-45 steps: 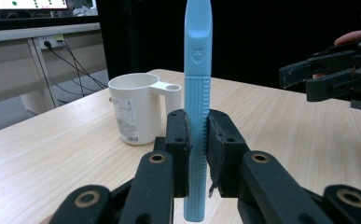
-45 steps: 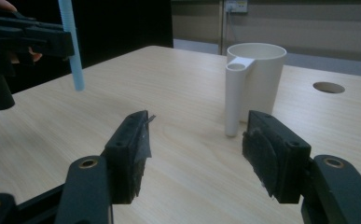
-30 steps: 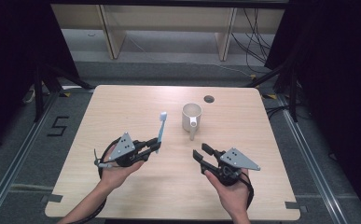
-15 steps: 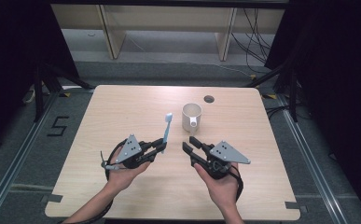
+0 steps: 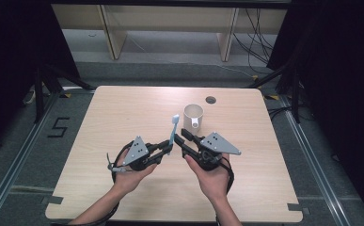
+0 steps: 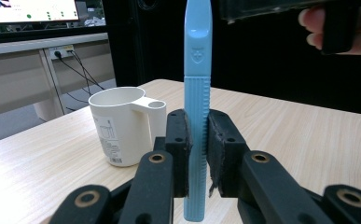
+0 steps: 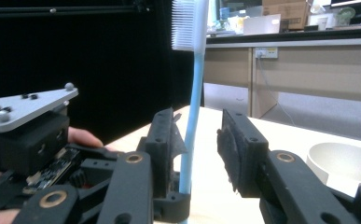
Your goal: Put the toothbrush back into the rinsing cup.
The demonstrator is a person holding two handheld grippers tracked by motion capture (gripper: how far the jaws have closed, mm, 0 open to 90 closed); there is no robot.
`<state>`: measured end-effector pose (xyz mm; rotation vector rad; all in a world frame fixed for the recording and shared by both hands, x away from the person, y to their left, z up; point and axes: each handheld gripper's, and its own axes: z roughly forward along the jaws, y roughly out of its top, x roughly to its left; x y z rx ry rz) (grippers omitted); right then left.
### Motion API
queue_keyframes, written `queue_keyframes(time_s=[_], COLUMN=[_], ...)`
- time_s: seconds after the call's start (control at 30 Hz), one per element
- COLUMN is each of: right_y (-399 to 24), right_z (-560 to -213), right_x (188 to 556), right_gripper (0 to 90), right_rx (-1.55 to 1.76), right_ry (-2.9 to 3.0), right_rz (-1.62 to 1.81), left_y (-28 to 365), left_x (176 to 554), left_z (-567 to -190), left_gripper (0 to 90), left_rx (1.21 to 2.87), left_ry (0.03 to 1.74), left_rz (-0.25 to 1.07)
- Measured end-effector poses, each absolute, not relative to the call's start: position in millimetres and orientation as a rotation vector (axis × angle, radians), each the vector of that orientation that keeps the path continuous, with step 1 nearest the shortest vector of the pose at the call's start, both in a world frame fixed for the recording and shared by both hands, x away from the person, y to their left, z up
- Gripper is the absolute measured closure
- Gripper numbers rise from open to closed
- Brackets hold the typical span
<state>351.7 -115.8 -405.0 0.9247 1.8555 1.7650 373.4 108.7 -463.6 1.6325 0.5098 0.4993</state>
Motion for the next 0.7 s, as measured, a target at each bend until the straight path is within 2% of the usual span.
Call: queue_keyframes(time_s=[0.33,0.7], right_y=[-110.5,-113.8], right_z=[-405.8,-407.0], right_x=[358.6,362.8], right_gripper=[67.8,77.7], right_rx=[0.943,0.938], right_ry=[1.872,1.882], right_rz=[1.752,1.733], left_y=[101.4,93.7], left_x=[371.1,369.8], left_z=[-464.0,-465.0], left_gripper=[78.6,78.6], left_rx=[1.632,1.635], left_ry=[0.498,0.498], left_rz=[0.502,0.502])
